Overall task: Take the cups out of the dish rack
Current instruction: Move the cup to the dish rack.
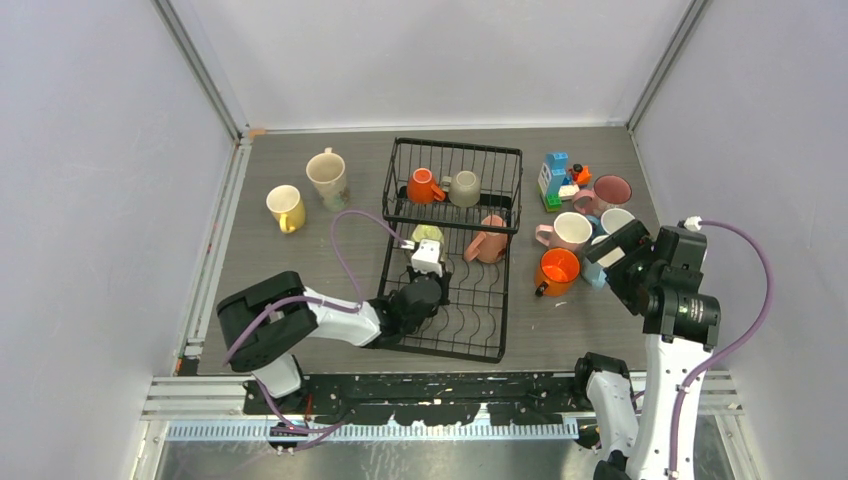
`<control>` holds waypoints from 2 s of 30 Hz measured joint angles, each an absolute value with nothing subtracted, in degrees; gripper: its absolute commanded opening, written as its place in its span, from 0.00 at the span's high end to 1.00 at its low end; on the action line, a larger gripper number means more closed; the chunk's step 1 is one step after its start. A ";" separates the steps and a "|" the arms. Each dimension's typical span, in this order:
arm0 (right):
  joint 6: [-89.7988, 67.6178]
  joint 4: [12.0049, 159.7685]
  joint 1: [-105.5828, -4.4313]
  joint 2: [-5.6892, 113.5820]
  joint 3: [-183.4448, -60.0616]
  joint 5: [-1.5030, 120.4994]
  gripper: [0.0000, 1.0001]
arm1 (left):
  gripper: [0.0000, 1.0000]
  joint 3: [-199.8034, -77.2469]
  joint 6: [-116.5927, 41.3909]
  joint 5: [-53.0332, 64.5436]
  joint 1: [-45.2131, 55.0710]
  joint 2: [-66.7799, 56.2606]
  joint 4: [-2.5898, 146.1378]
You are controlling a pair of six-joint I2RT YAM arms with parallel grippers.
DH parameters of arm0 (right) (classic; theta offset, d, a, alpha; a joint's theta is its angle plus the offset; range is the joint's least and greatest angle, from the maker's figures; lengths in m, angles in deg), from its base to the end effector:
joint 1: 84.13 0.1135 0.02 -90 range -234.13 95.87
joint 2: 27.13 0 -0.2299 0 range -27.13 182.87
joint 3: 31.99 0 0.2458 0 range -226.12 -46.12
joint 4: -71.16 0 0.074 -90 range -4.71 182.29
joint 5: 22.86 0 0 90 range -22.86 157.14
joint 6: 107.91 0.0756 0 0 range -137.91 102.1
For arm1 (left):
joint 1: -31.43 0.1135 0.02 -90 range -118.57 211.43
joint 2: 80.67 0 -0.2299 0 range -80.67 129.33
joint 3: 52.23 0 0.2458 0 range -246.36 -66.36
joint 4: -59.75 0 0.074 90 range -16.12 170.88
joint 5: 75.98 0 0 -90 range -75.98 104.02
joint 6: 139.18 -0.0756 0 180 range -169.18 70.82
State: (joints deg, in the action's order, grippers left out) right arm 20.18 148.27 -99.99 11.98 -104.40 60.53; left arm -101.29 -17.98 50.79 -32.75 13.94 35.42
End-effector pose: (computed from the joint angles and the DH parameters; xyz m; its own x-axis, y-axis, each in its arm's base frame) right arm 0.1511 -0.0339 0.2903 -0.4059 0.7524 -0.5188 0.5616 0.6532 0.5079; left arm 0.1871 -0.2828 0.1185 -0.3825 -0.1623 -0.9096 0.3272 0.8969 -0.2976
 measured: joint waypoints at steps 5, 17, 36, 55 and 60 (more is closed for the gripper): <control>20.20 147.86 -99.99 11.48 -103.42 60.51 0.00 | 0.96 -98.87 -17.13 50.46 -34.11 11.21 36.23; 20.64 146.17 -99.99 11.00 -101.30 60.13 0.00 | 0.96 -94.19 -14.88 49.41 -37.65 3.69 40.88; 21.25 144.75 -99.99 10.19 -99.48 59.11 0.00 | 0.71 -89.16 -10.22 50.16 -39.60 -4.07 47.57; 21.27 144.03 -99.99 9.86 -99.00 58.87 0.00 | 0.52 -91.87 -2.31 56.54 -41.21 -5.95 61.23; 21.27 144.01 -99.99 9.86 -98.83 58.80 0.00 | 0.51 -94.98 0.69 58.55 -41.32 -5.95 67.62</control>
